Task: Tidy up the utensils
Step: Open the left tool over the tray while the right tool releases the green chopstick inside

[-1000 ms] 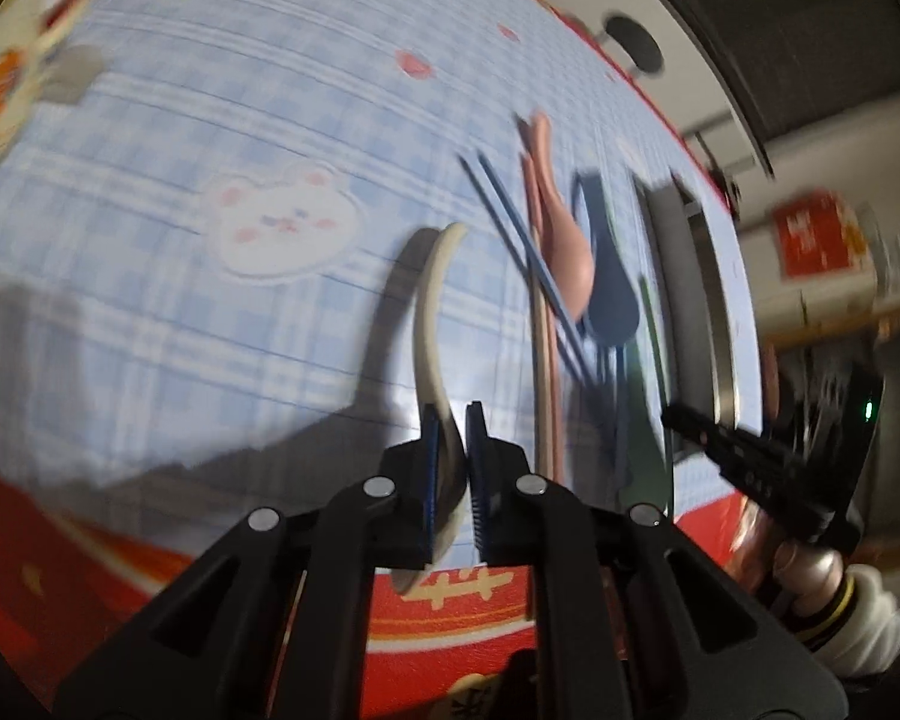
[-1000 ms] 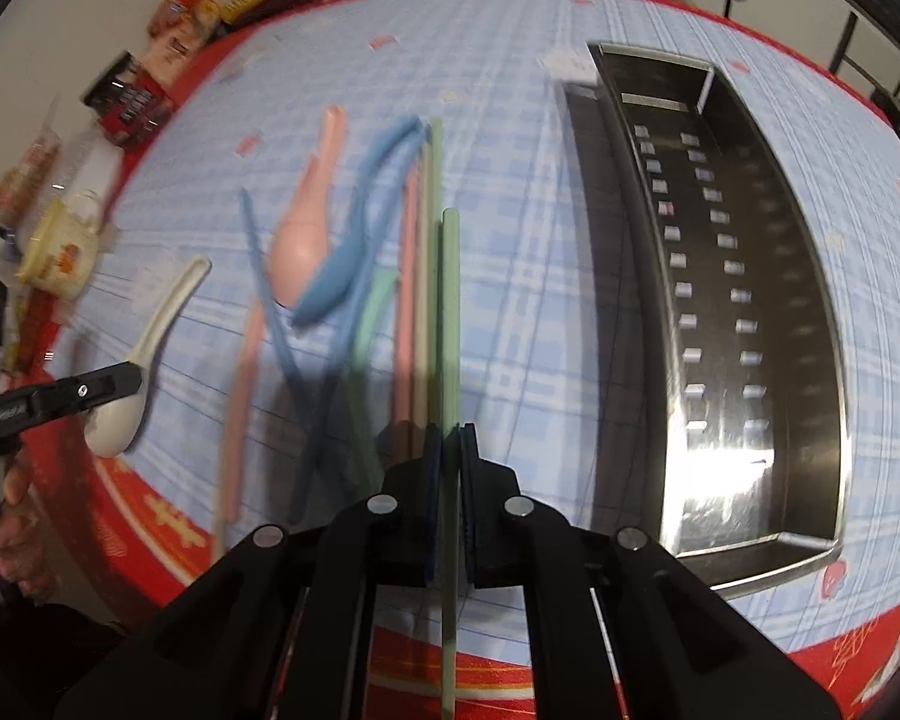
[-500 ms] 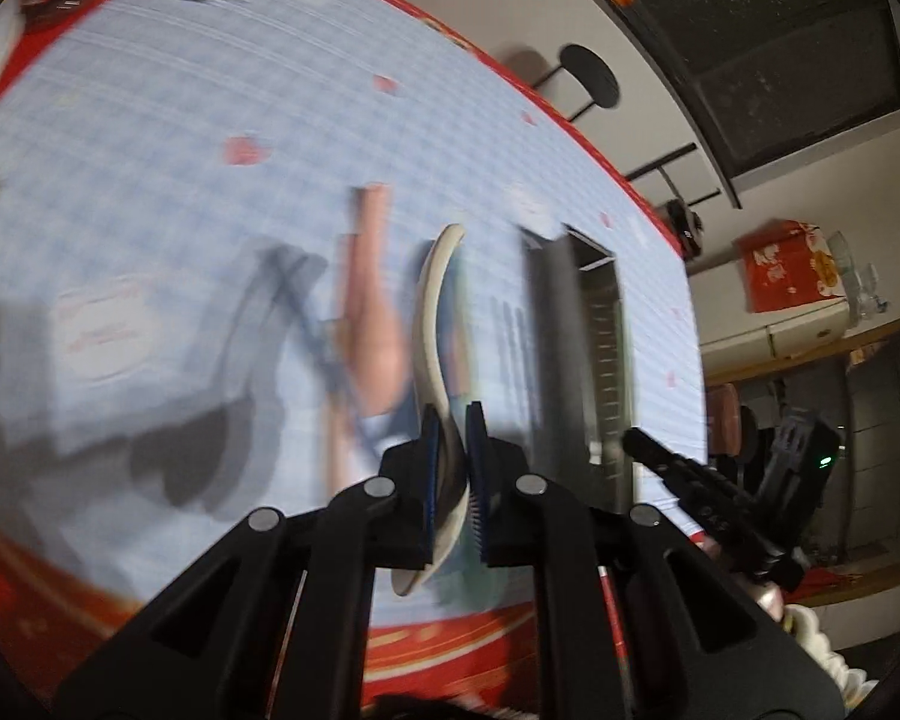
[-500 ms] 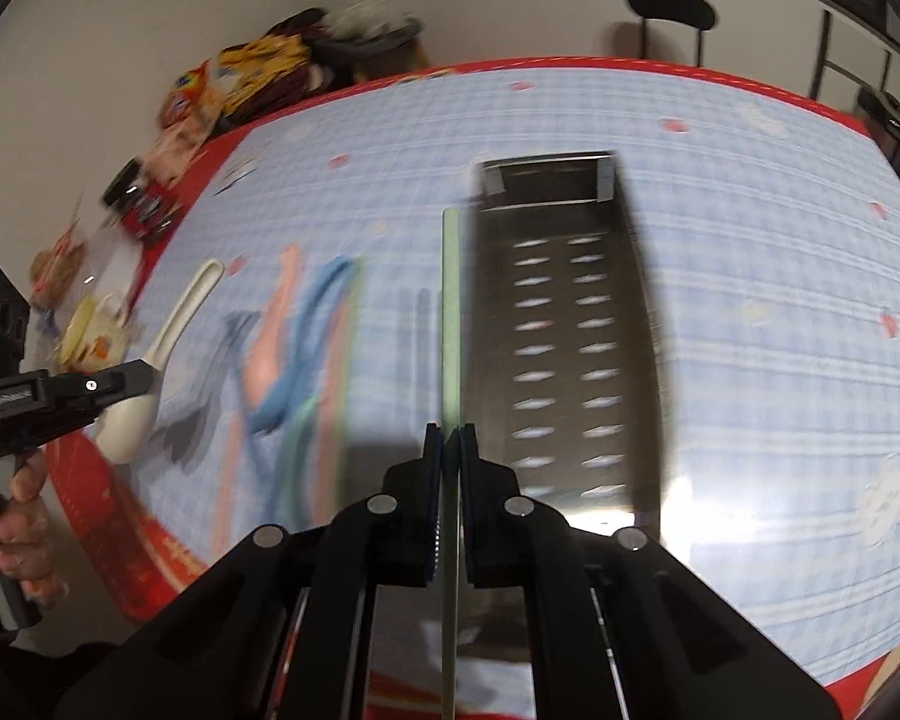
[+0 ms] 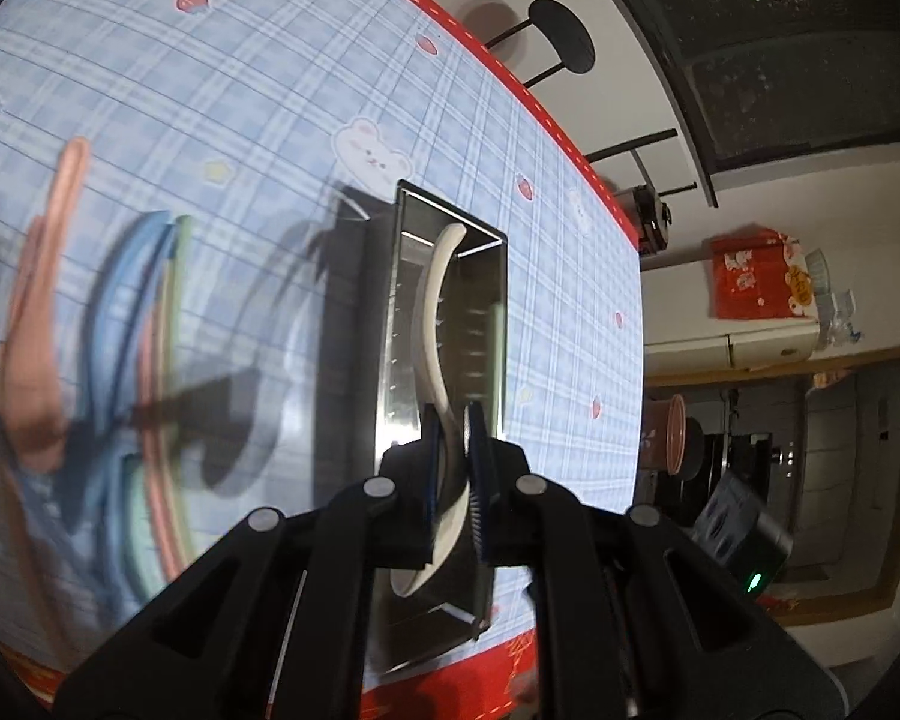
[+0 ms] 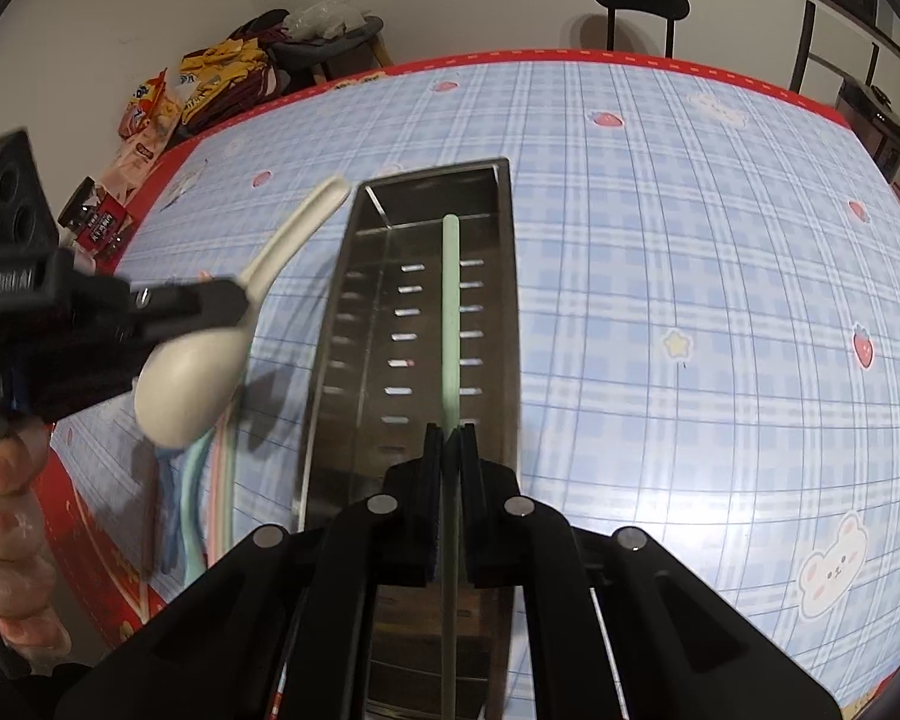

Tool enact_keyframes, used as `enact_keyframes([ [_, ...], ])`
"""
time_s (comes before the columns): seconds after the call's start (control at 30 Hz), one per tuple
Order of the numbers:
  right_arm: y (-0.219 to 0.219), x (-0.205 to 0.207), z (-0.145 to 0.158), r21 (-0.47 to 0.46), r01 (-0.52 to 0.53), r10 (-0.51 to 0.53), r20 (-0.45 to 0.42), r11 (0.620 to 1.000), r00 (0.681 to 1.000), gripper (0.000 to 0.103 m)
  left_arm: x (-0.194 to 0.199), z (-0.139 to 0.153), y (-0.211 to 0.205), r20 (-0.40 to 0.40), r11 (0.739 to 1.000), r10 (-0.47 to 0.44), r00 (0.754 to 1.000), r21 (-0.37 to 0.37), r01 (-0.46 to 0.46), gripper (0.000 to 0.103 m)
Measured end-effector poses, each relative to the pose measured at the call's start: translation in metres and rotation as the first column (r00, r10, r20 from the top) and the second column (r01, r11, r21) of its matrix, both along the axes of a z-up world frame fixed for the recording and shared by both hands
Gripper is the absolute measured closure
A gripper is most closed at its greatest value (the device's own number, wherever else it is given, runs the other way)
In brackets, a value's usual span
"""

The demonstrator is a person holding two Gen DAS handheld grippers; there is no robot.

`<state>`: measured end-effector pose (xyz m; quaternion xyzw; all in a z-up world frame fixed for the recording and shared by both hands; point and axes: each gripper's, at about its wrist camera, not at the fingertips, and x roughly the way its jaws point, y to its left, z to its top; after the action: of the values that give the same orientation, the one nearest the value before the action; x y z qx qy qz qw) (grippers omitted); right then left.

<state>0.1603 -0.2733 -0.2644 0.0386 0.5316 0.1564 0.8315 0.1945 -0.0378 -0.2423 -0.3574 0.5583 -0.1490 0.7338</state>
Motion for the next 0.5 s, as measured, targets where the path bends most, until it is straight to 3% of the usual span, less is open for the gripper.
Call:
enact_keyframes([
  [0.23,-0.002,0.009,-0.001,0.012,0.003,-0.003,0.003,1.000,1.000,0.097,0.011,-0.019,-0.009,-0.071,0.996,0.086,0.994,-0.022,-0.088,0.090],
  [0.5,0.000,0.021,-0.004,0.031,0.004,-0.004,-0.004,1.000,1.000,0.097,0.024,-0.026,-0.012,-0.086,0.993,0.117,0.989,-0.022,-0.120,0.090],
])
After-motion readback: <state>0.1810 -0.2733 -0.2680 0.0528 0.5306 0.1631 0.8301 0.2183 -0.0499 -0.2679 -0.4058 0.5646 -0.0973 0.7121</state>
